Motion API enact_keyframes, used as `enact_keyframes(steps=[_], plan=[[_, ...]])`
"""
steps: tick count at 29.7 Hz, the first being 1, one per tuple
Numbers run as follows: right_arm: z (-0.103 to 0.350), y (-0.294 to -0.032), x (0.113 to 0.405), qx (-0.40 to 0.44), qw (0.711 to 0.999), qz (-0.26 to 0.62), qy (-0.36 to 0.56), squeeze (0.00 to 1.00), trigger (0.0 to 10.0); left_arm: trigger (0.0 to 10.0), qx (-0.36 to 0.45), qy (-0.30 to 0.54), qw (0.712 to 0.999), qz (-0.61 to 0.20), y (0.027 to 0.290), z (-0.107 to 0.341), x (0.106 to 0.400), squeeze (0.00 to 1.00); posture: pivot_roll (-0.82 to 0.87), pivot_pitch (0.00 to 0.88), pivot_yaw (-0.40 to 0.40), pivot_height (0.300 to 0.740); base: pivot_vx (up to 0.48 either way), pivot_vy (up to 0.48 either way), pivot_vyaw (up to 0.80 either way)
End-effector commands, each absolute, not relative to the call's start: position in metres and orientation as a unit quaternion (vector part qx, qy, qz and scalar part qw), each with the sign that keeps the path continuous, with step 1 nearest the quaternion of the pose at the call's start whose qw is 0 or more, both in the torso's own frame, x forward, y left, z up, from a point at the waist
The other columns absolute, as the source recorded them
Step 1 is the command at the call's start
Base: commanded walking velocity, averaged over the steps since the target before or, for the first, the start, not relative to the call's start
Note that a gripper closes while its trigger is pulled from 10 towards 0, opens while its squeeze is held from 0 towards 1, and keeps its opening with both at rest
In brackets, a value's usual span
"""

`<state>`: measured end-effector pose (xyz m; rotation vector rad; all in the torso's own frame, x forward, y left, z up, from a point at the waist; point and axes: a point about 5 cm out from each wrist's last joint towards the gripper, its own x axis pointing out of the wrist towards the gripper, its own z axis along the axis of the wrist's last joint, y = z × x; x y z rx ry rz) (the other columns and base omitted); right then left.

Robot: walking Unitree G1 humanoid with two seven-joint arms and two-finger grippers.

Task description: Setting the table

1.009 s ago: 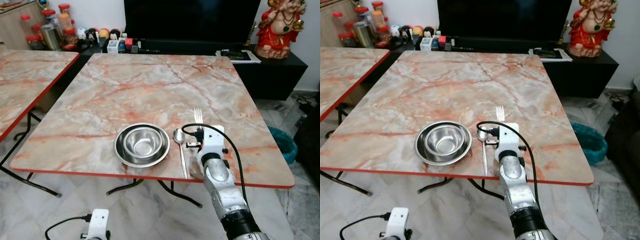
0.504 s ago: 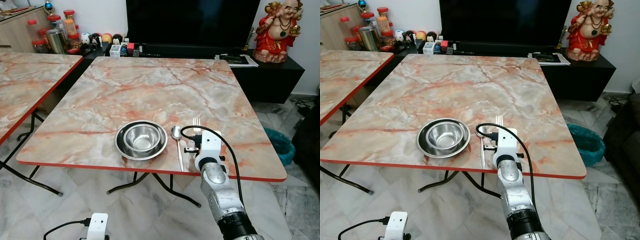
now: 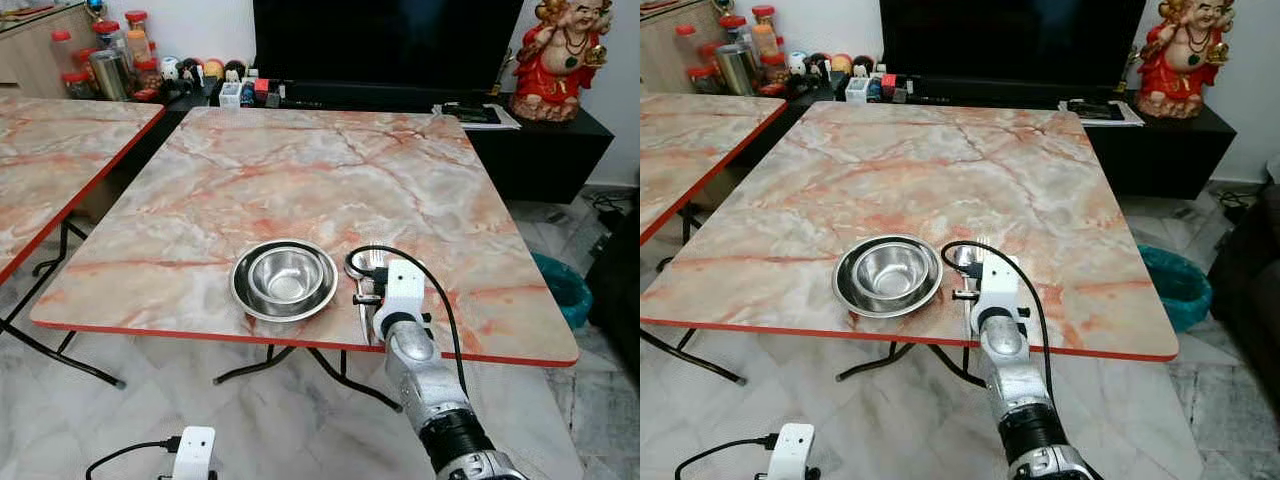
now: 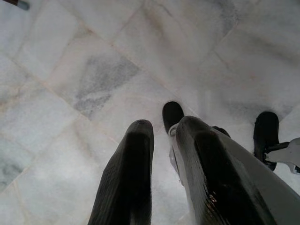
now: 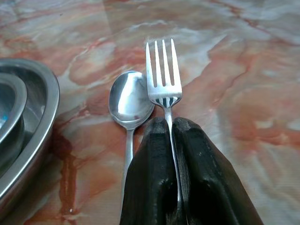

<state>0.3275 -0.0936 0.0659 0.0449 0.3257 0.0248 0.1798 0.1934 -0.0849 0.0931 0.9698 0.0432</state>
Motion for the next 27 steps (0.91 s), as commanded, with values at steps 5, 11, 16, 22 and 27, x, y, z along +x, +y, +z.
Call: enact_keyframes(steps=[5, 11, 16, 22, 27], plan=[[0.069, -0.094, 0.331, 0.020, 0.988, 0.006, 0.155, 0.00, 10.0, 10.0, 0.048, 0.473, 0.879, 0.024, 0.196, -0.086, 0.177, 0.00, 0.00, 0.000, -0.013, 0.736, 0.000, 0.000, 0.00], [0.069, -0.096, 0.332, 0.014, 0.988, 0.003, 0.152, 0.00, 10.0, 10.0, 0.048, 0.473, 0.879, 0.024, 0.196, -0.086, 0.177, 0.00, 0.00, 0.000, -0.013, 0.736, 0.000, 0.000, 0.00], [0.070, -0.108, 0.335, 0.000, 0.989, -0.010, 0.148, 0.00, 10.0, 10.0, 0.050, 0.472, 0.880, 0.023, 0.197, -0.086, 0.178, 0.00, -0.01, 0.000, -0.011, 0.736, 0.000, 0.000, 0.00], [0.065, -0.110, 0.335, -0.017, 0.988, 0.000, 0.151, 0.00, 10.0, 10.0, 0.050, 0.472, 0.880, 0.023, 0.197, -0.086, 0.178, 0.00, 0.00, 0.000, -0.012, 0.736, 0.000, 0.000, 0.00], [0.062, -0.110, 0.334, -0.019, 0.988, 0.003, 0.155, 0.00, 10.0, 10.0, 0.049, 0.473, 0.879, 0.023, 0.197, -0.086, 0.177, 0.00, 0.00, 0.000, -0.013, 0.736, 0.000, 0.000, 0.00]])
